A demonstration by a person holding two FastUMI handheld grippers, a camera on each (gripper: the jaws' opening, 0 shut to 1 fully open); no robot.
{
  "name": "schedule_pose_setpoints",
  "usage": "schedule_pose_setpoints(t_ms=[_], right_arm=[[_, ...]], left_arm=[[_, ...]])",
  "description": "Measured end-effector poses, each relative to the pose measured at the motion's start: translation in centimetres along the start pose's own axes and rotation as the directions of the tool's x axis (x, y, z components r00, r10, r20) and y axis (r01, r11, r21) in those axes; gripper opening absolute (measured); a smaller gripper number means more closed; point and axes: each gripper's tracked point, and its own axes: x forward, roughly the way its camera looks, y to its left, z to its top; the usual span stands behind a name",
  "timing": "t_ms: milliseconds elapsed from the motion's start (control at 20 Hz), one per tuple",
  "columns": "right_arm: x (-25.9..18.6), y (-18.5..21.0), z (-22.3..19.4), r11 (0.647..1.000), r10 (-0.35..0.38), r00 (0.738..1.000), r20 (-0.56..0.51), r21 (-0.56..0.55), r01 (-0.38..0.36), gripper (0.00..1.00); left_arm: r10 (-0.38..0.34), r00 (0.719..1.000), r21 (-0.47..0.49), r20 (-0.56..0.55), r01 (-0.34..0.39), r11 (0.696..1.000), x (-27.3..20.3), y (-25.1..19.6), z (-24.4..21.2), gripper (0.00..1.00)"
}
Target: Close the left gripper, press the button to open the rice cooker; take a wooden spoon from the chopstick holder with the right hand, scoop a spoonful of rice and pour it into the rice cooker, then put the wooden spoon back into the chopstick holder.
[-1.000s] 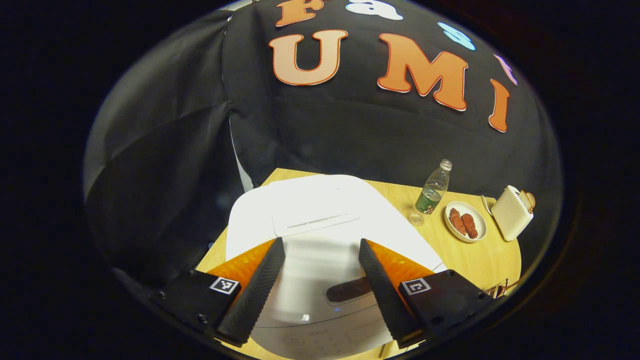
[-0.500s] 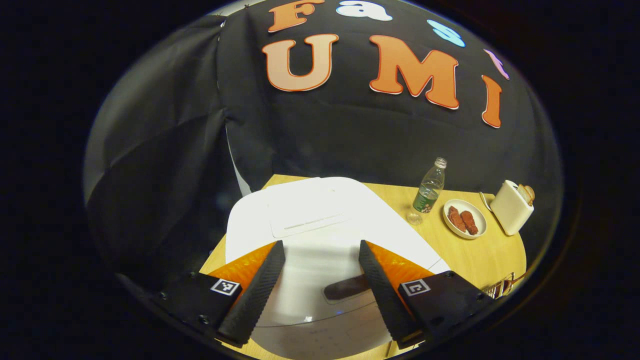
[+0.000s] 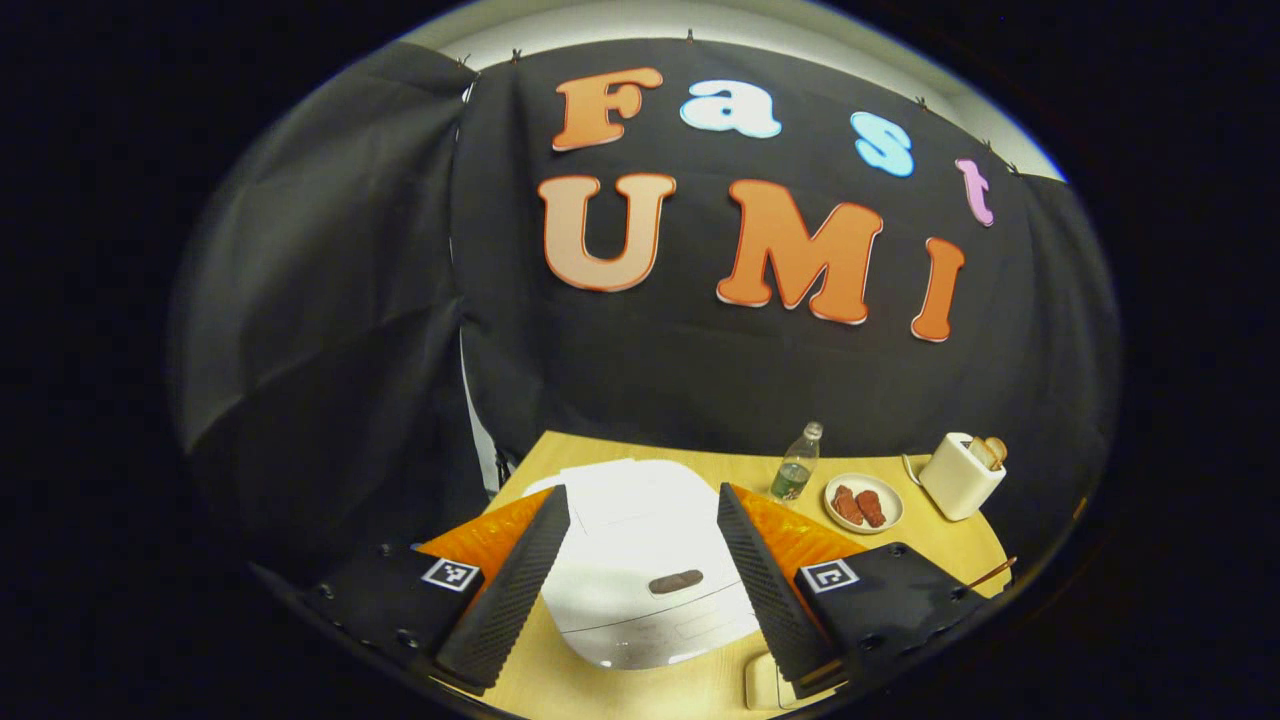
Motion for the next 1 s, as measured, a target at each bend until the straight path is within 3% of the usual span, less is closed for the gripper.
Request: schedule_pose_setpoints(t_ms=[150, 550, 1000], right_arm=[[-0.4, 1.2, 3.6, 0.999, 0.027, 0.998, 0.061, -0.022, -0.026, 0.95], [-2.2, 4.9, 9.4, 0.994, 0.100, 0.980, 0.173, -0.068, -0.089, 0.95], [-2.4, 6.3, 8.7, 0.988, 0.145, 0.975, 0.171, -0.080, -0.133, 0.95]], left_arm=[[0.007, 0.996, 0.020, 0.086, -0.009, 1.000, -4.9, 0.8, 4.4, 1.00], [0.035, 0.967, 0.012, 0.253, -0.039, 0.999, -14.4, 2.7, 10.3, 1.00], [0.112, 0.946, -0.018, 0.305, -0.112, 0.994, -18.2, 5.3, 10.3, 1.00]])
